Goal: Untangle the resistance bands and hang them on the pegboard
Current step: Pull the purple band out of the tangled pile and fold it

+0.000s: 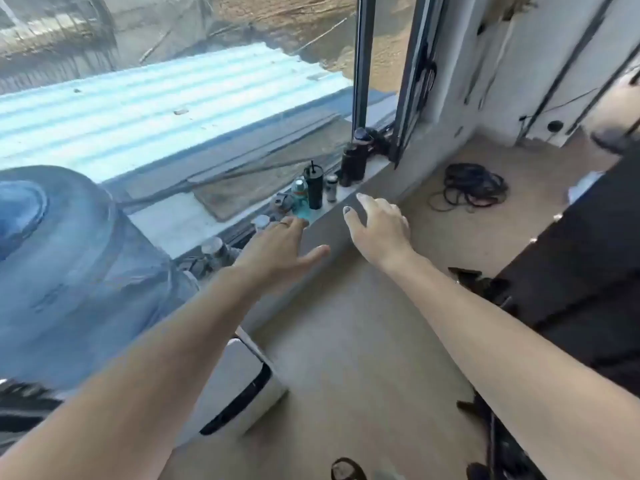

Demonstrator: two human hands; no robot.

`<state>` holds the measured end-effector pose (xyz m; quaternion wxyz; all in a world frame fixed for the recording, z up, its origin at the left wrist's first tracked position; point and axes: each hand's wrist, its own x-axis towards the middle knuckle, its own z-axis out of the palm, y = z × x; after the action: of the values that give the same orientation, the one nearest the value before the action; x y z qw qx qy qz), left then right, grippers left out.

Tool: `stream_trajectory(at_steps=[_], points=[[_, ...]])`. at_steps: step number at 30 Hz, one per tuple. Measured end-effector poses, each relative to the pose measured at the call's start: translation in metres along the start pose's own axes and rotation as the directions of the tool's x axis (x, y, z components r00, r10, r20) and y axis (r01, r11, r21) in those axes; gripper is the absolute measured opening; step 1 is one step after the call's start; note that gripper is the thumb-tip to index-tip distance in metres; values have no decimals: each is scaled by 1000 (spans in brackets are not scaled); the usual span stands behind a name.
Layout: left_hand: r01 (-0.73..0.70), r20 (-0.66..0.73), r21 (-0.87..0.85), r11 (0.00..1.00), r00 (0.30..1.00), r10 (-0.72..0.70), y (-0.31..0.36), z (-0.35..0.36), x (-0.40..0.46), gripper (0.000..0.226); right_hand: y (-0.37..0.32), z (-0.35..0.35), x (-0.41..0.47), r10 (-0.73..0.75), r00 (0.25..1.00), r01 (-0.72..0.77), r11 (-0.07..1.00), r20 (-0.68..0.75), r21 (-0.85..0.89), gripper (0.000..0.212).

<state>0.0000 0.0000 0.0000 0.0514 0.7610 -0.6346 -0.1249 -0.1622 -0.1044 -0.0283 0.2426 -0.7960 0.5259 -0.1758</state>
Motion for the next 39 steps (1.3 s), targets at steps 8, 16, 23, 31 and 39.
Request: stream_trajectory(at_steps=[8, 16, 23, 31, 39], points=[[-44, 53, -91, 995, 997, 49, 46, 28, 62, 70, 66, -10, 25, 135, 991, -135, 991, 11, -15, 55], [-121, 105, -81, 989, 986, 130, 65, 32, 151, 70, 100, -21, 87, 242, 970, -241, 970, -8, 8, 54], [-236, 184, -80, 968, 951, 247, 80, 32, 264, 68, 140, -40, 168, 403, 913, -404, 915, -60, 1, 54], [-407, 247, -65, 911, 878, 410, 145, 24, 408, 65, 209, -98, 263, 543, 821, -546, 837, -176, 34, 54], [-511, 259, -54, 858, 822, 507, 253, 44, 542, 62, 323, -156, 361, 589, 774, -594, 803, -233, 59, 51]])
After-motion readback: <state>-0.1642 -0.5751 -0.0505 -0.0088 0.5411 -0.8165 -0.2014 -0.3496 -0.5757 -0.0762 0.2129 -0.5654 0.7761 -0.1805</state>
